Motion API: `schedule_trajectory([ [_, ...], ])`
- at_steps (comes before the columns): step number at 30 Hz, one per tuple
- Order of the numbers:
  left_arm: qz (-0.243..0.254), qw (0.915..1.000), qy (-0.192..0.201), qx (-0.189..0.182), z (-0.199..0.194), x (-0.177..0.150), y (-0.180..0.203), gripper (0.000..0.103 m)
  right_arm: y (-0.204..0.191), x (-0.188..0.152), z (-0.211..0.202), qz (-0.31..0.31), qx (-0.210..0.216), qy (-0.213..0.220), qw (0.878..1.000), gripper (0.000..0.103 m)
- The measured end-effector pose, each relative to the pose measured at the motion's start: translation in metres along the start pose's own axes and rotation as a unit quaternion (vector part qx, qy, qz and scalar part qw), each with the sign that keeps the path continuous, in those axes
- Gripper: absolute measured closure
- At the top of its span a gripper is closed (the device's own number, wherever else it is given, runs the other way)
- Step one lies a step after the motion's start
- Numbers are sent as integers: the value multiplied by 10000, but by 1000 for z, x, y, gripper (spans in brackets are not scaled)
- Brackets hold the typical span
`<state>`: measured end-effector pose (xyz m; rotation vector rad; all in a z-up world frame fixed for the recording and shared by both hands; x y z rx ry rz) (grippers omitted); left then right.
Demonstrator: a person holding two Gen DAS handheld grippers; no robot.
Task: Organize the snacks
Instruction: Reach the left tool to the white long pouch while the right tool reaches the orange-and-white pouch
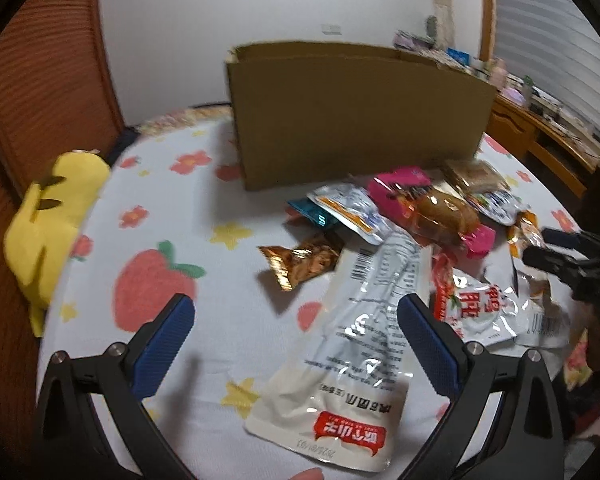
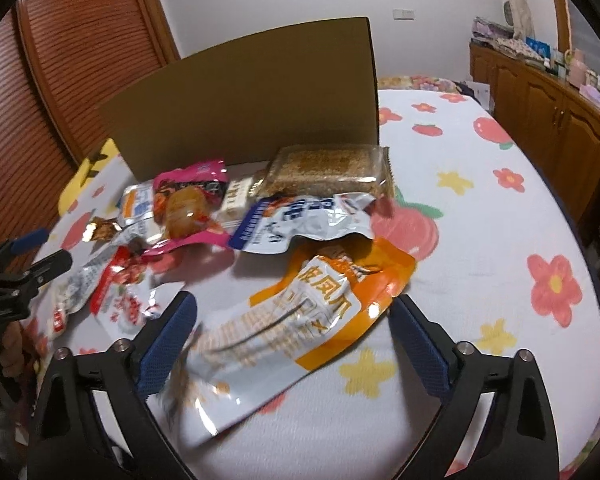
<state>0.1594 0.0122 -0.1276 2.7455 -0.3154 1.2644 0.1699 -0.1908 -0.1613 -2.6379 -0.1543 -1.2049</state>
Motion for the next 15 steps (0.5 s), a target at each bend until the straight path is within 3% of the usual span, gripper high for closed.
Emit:
schedule_trajectory([
  [2, 123, 9998, -137, -88, 5, -1, 4, 3, 3, 1, 2, -60, -106, -15, 9999, 15],
  [6, 226, 9984, -364, -359, 10, -2, 13, 14, 5, -3, 2, -337, -333, -1, 9989, 25],
  [9, 270, 9971, -507, -508, 15, 0, 19, 23, 5, -4, 3, -420, -367, 11, 9984, 26],
  [15, 219, 9926, -889, -793, 27, 0, 25, 28, 3, -4, 5, -553, -392, -23, 9977, 25],
])
Point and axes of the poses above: each gripper's, at about its wrist camera, not at the fingertips, and z roughly the way its jaws point, y to its right, x to its top, the point moved 7 cm from there along z, roughly the way its jaws point, and after that the axes turned 6 degrees about y, right-handed, at the moved point
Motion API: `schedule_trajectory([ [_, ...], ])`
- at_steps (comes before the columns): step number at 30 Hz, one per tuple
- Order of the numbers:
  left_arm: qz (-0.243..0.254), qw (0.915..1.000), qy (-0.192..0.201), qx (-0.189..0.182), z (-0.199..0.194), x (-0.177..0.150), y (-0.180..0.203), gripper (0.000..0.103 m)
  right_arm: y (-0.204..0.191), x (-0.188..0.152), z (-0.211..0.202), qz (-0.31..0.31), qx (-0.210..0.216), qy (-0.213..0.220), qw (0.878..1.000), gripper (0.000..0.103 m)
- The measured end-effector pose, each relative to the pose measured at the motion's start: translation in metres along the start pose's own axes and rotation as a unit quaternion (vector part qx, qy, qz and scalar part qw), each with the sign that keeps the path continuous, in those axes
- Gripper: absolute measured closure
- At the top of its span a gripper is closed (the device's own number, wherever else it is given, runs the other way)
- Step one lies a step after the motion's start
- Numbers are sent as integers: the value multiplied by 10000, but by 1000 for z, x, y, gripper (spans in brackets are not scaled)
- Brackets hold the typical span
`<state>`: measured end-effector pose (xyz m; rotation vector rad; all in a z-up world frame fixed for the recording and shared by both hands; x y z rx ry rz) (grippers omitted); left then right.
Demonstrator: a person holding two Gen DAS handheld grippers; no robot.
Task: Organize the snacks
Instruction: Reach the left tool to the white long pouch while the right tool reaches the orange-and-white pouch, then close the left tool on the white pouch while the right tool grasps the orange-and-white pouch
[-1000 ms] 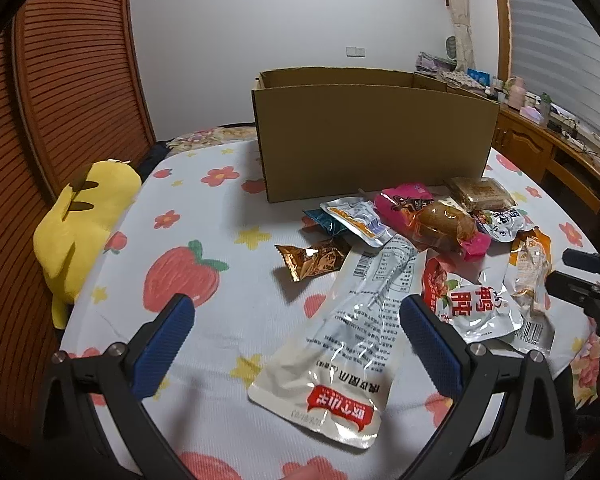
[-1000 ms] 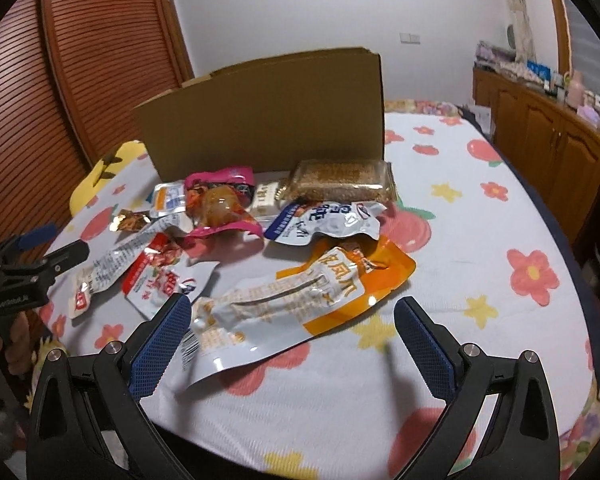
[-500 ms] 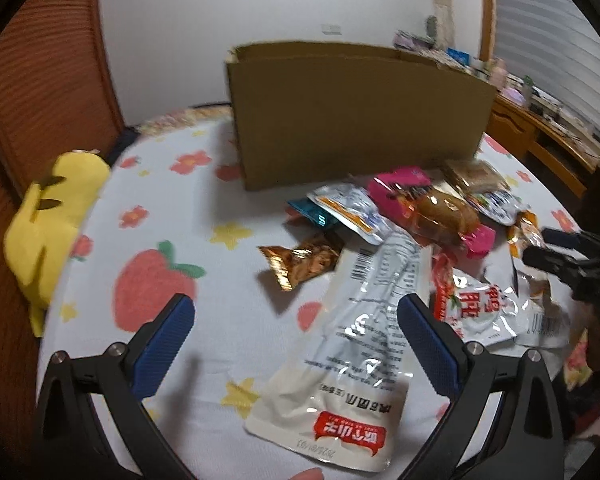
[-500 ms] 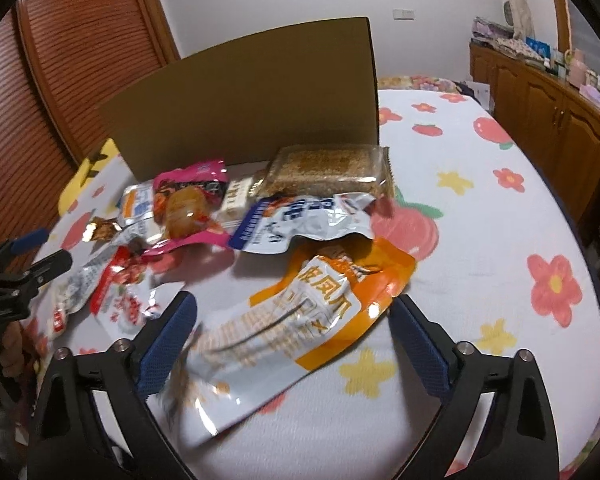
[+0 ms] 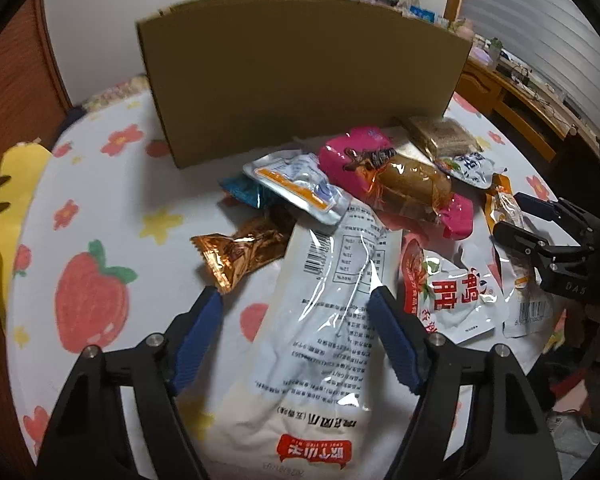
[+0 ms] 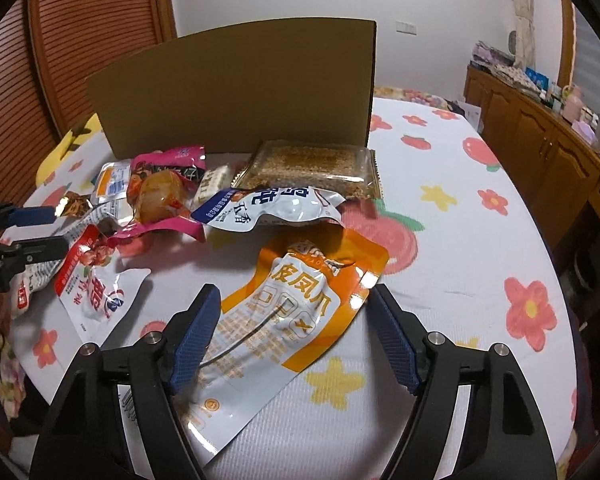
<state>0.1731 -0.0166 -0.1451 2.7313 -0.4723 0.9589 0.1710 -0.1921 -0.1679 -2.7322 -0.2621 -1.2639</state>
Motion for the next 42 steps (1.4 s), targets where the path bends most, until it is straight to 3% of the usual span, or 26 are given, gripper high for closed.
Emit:
schedule_trajectory([
  [11, 111, 9995, -249, -152, 6, -1, 8, 29, -1, 0, -1, -35, -14, 9, 10000, 24],
  [17, 23, 9998, -144, -169, -3, -2, 7, 58, -1, 0, -1, -33, -16, 4, 10000, 24],
  [20, 80, 9995, -141, -257, -8, -6, 8, 62, -2, 0, -1, -57, -27, -12, 10000, 24],
  [28, -33, 9990, -138, -432, -7, -9, 7, 60, -3, 0, 0, -82, -33, -21, 10000, 23],
  [35, 176, 9990, -119, -391, 0, -2, 17, 48, -4, 0, 0, -88, -38, -22, 10000, 23],
  [40, 264, 9989, -48, -377, 0, 0, 20, 60, -4, 0, 1, -119, -4, -54, 9999, 23],
  [42, 238, 9990, 7, -382, -4, -1, 18, 63, -1, 1, 0, -124, -7, -57, 9999, 29],
])
Point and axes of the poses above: each gripper's, at about its wrist camera, not at the fingertips, and z roughly the way its jaws point, y to its right, x to its top, the point moved 7 cm from there along z, roughly the way its jaws point, and after that the axes turned 6 degrees about y, right-handed, at the moved point
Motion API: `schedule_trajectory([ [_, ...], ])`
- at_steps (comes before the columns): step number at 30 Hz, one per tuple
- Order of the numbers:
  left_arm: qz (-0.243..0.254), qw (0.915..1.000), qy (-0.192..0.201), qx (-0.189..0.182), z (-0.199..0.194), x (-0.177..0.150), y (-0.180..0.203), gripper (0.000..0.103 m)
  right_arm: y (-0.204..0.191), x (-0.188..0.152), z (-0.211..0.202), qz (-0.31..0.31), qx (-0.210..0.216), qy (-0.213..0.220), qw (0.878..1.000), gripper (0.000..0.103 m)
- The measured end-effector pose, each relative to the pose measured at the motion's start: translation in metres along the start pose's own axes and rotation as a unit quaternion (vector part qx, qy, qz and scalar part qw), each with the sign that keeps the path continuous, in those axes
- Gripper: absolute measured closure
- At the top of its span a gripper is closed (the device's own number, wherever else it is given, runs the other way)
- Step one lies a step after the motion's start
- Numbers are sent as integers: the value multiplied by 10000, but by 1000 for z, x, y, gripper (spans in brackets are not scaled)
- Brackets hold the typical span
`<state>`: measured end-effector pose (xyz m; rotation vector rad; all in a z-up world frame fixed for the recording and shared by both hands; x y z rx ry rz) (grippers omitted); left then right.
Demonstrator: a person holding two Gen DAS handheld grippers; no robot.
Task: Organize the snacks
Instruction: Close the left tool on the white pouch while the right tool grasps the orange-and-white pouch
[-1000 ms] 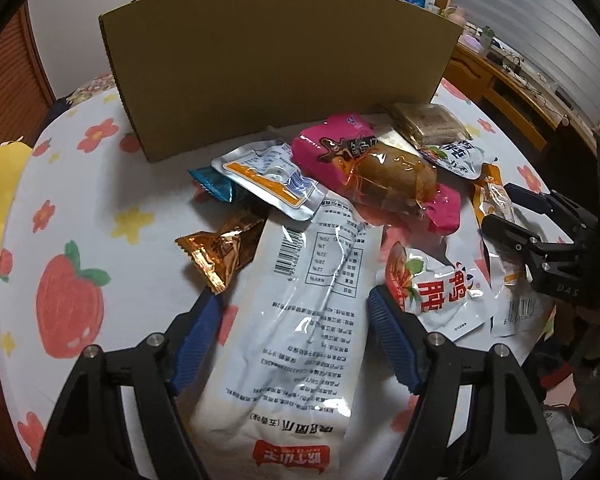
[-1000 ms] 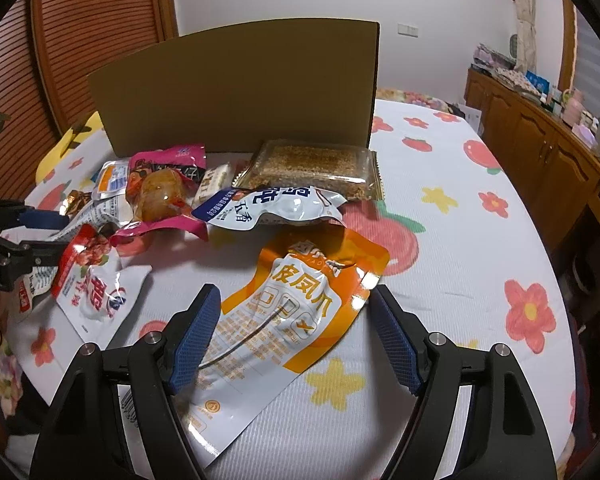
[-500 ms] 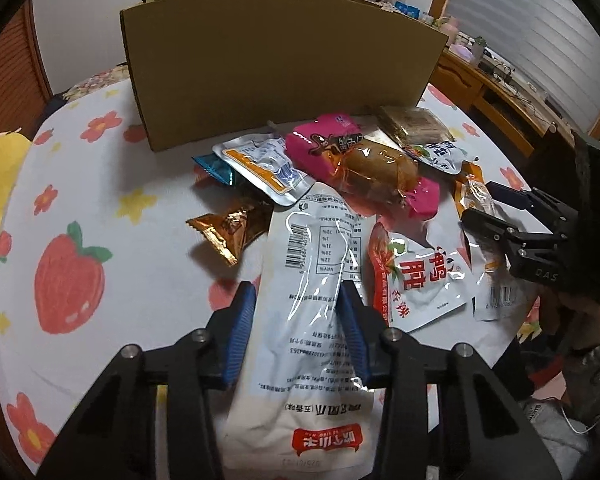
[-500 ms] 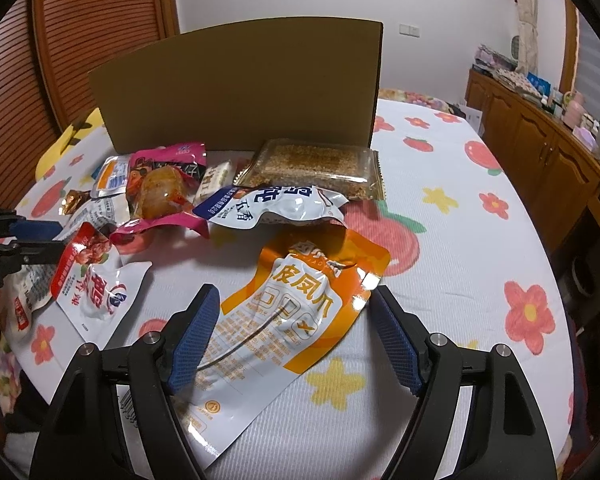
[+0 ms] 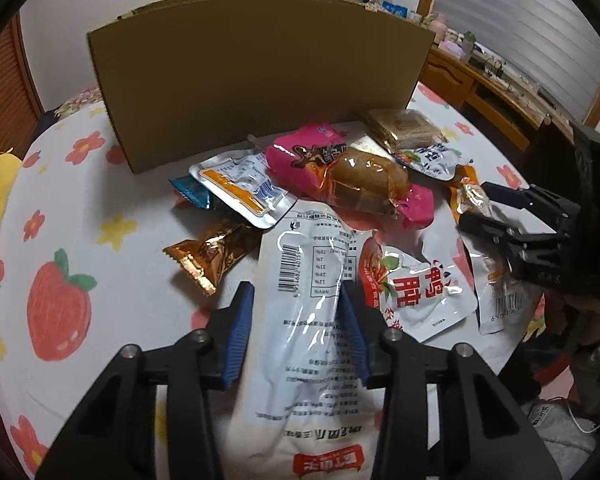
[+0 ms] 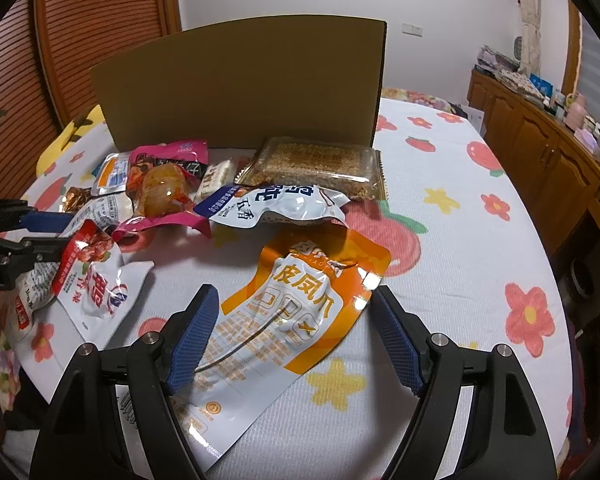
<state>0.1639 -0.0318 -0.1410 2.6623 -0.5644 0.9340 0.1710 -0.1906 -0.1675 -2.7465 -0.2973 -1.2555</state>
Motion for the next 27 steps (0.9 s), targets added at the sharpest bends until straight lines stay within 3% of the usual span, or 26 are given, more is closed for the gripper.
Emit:
schedule_trajectory([
  [3, 72, 9998, 106, 153, -4, -2, -2, 65, 10, 3, -3, 163, 40, 39, 9999, 46],
  [8, -10, 9994, 260, 241, -14, -6, -6, 65, 17, 3, -7, 394, 251, 15, 9989, 53],
  [15, -35, 9981, 520, 336, -30, -11, -5, 65, 17, 4, -14, 458, 337, 106, 9983, 55],
  [27, -101, 9932, 1103, 360, -55, 0, -5, 65, 39, 7, -37, 485, 85, 360, 9981, 55],
])
Point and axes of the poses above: each gripper's, at about its wrist camera, not at the fingertips, and z roughly the way its jaws point, y to its right, x to its top, the point moved 7 cm from there along z, roughly the way its jaws point, and after that the axes turned 6 degrees about y, right-handed, at the moved point
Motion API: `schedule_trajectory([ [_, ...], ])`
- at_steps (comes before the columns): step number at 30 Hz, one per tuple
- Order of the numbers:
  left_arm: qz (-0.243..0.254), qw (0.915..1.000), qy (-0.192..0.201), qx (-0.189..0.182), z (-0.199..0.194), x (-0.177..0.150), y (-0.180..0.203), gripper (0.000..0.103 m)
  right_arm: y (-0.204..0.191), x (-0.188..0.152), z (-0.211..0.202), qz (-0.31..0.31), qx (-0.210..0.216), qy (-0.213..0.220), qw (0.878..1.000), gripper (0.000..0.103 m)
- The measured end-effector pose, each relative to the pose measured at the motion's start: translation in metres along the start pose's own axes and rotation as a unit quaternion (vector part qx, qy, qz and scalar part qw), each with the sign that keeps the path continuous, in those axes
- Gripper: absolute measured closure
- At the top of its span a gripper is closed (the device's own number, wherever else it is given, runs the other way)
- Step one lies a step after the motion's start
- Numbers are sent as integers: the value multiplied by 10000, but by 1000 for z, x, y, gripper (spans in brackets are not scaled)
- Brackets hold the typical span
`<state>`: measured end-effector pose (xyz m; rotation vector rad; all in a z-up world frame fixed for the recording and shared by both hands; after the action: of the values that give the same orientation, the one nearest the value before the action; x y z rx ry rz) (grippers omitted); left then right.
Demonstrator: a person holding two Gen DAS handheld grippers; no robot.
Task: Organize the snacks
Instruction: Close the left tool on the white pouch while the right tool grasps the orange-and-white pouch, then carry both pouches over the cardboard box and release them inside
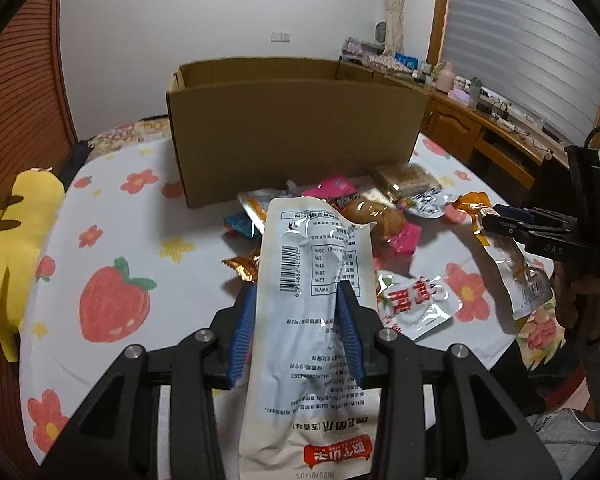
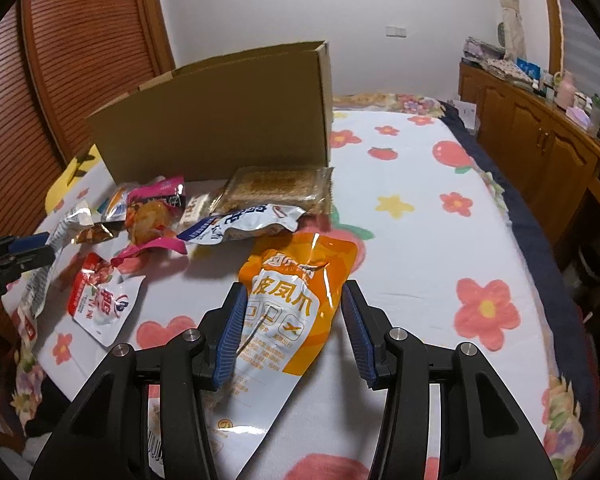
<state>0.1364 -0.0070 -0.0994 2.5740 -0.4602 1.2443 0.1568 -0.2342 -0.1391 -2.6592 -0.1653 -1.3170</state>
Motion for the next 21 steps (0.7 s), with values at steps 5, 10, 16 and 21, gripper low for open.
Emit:
schedule_trajectory([
  [5, -9, 9998, 184, 44, -7, 11, 2, 65, 6, 8, -10, -5, -76, 167, 9998, 55],
  [10, -96, 9992, 371, 70, -12, 23, 0, 65, 5, 18, -21, -97, -128, 348, 9993, 55],
  [16, -123, 9984, 533, 173, -13, 35, -3, 65, 1, 29, -30, -232, -127, 497, 9984, 56],
  [21, -137, 9975, 661, 200, -17, 45, -3, 65, -2, 36, -29, -349, -110, 572, 9977, 57],
])
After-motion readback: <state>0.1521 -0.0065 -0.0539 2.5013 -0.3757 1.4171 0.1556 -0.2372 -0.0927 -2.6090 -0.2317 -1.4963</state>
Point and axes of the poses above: each gripper's, at about its wrist camera, not at the fingertips, and z roughly the way its jaws point, y to its right, x to its top, the point moved 7 cm from there along z, roughly the way its jaws point, and after that the axes turned 6 degrees about y, right-handed, at the moved point
